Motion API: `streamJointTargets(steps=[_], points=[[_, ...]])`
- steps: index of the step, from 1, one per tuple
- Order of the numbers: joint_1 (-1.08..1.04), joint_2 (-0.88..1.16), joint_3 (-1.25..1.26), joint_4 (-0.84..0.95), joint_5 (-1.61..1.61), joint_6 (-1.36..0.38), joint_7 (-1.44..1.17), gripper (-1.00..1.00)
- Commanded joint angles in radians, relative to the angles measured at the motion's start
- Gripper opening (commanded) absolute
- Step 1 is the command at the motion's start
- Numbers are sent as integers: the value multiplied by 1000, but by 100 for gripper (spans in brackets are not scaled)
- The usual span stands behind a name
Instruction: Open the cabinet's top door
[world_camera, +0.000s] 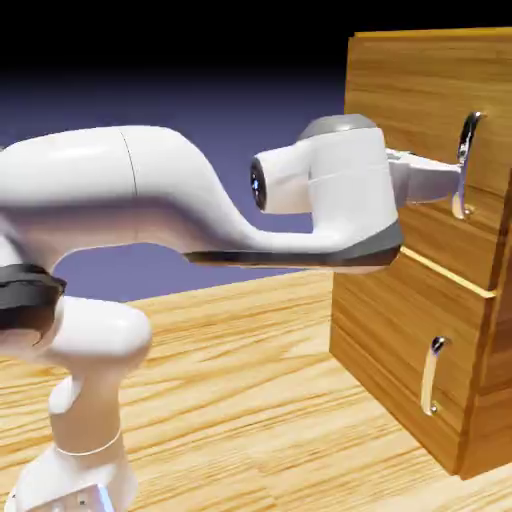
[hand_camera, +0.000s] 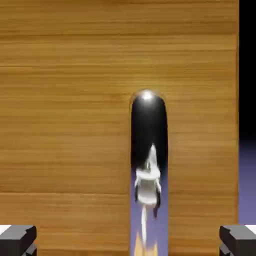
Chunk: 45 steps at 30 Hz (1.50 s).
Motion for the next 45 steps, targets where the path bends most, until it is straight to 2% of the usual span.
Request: streamJointTargets(steps=[1,6,7,26,36,45], points=[[38,10,-25,27,-1,-4,0,0],[190,50,-122,133,-7,-19,1,0],[190,50,-122,133,-7,-19,1,-100],[-462,34,385,-336,320,-290,-65,-100],[-776,-140,742,-602,704,-473,-232,-100],[-865,-325,1036,-753,1095,-689,-388,-100]])
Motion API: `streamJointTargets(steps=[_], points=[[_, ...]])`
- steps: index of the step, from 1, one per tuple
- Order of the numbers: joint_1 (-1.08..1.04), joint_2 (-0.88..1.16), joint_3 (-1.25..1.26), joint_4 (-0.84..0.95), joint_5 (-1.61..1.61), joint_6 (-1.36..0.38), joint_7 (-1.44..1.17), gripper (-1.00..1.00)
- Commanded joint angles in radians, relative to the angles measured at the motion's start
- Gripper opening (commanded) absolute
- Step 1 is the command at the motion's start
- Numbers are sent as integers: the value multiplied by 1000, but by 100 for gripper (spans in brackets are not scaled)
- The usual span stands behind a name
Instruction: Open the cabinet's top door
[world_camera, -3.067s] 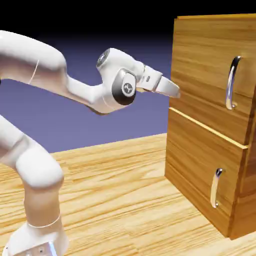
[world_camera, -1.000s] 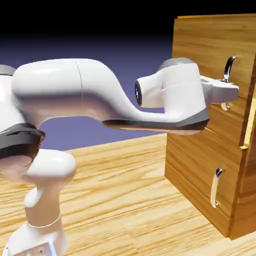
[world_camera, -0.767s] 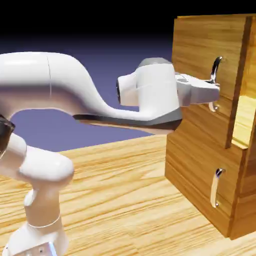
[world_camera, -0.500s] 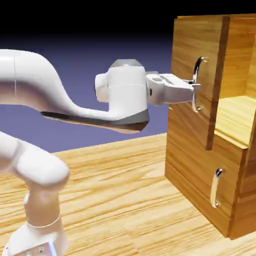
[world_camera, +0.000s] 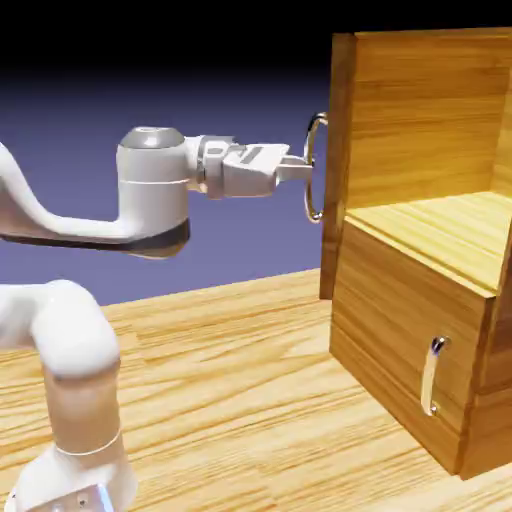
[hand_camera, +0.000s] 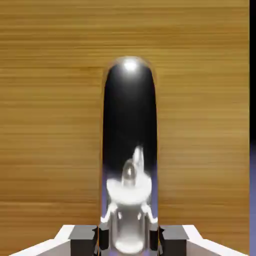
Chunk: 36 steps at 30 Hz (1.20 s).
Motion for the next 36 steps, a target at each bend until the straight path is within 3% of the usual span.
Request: streamJointTargets(steps=[1,9,17,25,36], points=[[0,-17,34,-10,45,-31,-14,-100],[30,-85,323,-26,370,-296,-81,-100],[20,-31,613,71,639,-572,-84,-100],[-121,92,903,289,857,-862,-65,-100],[-491,198,1250,686,1035,-1209,-73,-100]])
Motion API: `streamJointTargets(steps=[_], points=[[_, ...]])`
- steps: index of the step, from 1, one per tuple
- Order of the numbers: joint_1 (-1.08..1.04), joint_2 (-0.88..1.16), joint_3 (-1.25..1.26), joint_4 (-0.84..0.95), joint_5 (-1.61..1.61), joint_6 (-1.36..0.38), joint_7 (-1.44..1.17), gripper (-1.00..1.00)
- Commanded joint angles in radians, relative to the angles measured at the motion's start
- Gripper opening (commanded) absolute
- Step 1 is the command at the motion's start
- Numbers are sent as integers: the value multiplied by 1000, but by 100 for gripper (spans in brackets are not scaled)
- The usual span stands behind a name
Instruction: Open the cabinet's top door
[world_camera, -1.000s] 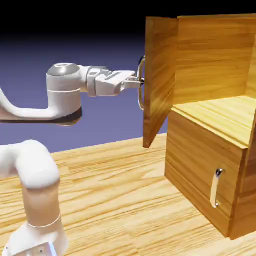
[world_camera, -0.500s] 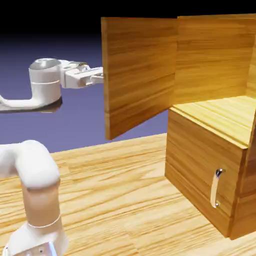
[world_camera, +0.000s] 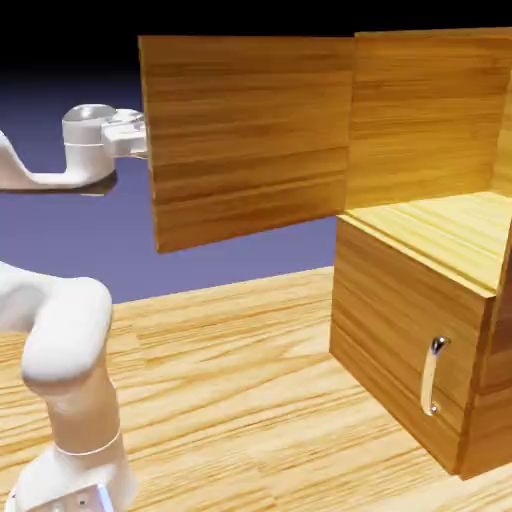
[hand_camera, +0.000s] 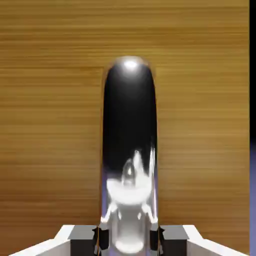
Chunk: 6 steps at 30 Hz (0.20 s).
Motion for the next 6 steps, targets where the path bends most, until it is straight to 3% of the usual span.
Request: streamJointTargets(steps=[1,6], points=[[-36,2,26,36,11,-27,-5,-100],[-194,-6,127,192,50,-134,-33,-100]])
